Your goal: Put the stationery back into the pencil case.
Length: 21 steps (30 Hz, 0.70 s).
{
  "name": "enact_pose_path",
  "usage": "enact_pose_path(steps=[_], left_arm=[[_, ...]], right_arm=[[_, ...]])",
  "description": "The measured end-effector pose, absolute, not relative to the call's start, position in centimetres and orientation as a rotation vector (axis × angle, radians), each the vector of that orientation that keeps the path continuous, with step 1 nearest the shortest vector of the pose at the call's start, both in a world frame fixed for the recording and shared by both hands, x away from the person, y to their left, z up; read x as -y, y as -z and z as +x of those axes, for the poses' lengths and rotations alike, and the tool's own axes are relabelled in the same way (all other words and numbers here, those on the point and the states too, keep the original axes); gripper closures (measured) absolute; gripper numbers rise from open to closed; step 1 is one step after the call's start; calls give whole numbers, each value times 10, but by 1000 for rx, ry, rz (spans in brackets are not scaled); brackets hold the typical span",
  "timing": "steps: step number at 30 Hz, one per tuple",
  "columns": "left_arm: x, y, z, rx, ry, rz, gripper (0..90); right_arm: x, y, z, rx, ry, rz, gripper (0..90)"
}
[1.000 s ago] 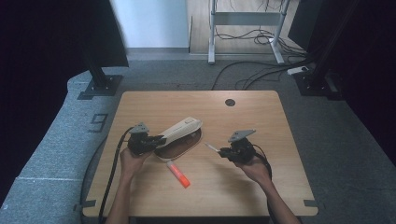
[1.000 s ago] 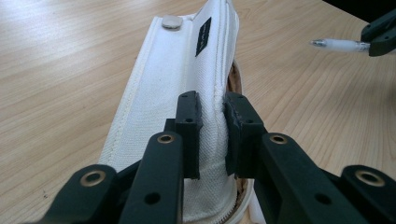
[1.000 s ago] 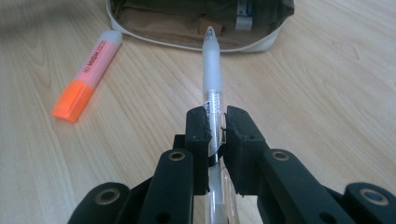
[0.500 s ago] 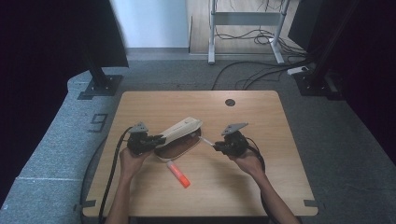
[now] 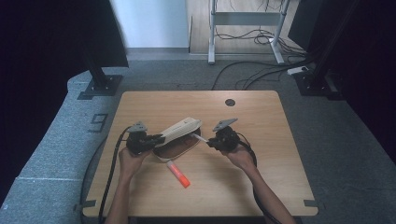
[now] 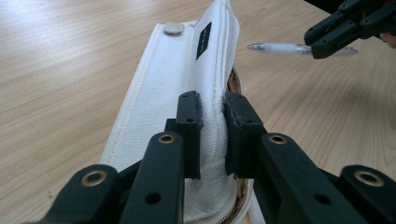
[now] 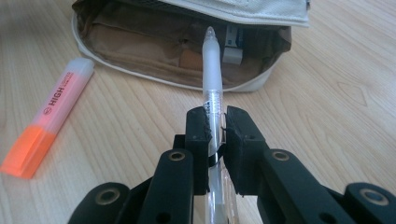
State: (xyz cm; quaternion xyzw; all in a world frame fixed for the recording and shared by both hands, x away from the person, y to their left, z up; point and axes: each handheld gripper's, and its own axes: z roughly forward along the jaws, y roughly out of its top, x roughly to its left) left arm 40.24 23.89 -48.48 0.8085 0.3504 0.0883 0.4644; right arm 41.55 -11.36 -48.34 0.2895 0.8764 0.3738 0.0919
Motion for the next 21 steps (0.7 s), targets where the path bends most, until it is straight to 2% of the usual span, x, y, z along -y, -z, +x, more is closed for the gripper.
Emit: enact_pose_path(steps=[21], left_arm=[[-238, 484, 402, -854, -217, 1986, 771]], right_arm=[[66, 498, 433, -2692, -1062, 796, 782]])
